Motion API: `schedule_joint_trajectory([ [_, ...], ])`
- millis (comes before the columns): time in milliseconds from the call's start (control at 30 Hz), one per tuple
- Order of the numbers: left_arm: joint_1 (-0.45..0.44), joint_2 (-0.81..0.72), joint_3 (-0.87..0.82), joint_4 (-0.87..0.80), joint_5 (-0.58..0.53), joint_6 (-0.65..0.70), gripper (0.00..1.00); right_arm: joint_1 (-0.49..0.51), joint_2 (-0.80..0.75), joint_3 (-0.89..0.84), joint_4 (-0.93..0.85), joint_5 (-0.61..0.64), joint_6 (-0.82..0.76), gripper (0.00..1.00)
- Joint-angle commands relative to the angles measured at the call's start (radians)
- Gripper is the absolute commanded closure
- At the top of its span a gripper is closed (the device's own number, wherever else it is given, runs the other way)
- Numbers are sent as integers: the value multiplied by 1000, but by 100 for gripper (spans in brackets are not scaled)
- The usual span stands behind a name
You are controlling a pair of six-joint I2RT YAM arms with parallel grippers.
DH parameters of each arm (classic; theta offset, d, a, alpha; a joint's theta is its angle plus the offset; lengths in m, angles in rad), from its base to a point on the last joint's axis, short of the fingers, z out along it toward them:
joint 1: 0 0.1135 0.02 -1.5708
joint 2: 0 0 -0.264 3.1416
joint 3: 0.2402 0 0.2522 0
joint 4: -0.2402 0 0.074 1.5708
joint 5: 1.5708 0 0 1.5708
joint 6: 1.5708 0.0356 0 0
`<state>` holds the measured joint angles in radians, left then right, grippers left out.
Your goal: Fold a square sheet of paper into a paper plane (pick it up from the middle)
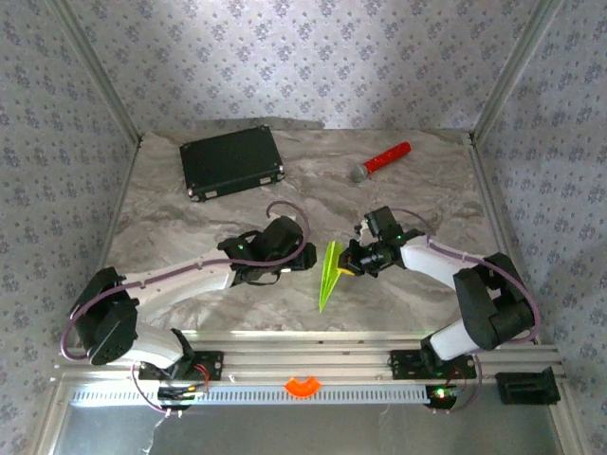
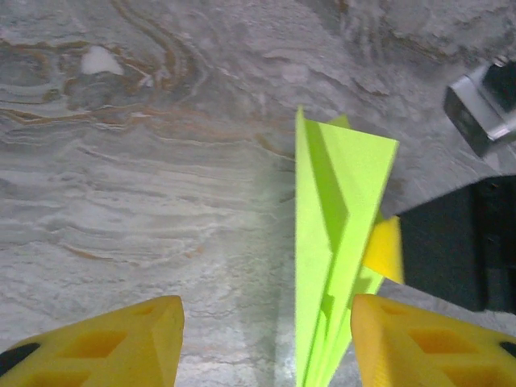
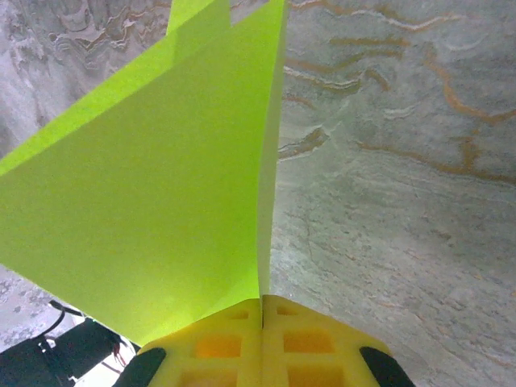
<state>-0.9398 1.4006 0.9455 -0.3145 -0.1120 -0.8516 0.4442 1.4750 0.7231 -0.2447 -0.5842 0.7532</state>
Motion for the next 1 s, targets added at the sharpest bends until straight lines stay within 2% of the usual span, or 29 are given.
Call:
schedule_joint_trajectory([
  [0,55,-47,7,-9,40,-14,40,-9,-13,-3,-14,-41,-31,100],
  [100,137,-79,-44,25,101,-43,38,-12,-7,11,-21,-58,-45,100],
  [200,204,-95,-66,36,162,-17,38,-12,-5,18,-1,-54,-53,100],
  [400,257,-53,-85,50,249,25,38,0,25,4,110,-66,4,100],
  [600,246,82,-87,212,409,15,39,11,70,12,128,-82,3,100],
  [733,213,116,-77,283,429,22,40,10,90,41,84,-91,-21,100],
  [967,198,219,-21,272,490,56,41,14,85,39,93,-78,-10,100],
])
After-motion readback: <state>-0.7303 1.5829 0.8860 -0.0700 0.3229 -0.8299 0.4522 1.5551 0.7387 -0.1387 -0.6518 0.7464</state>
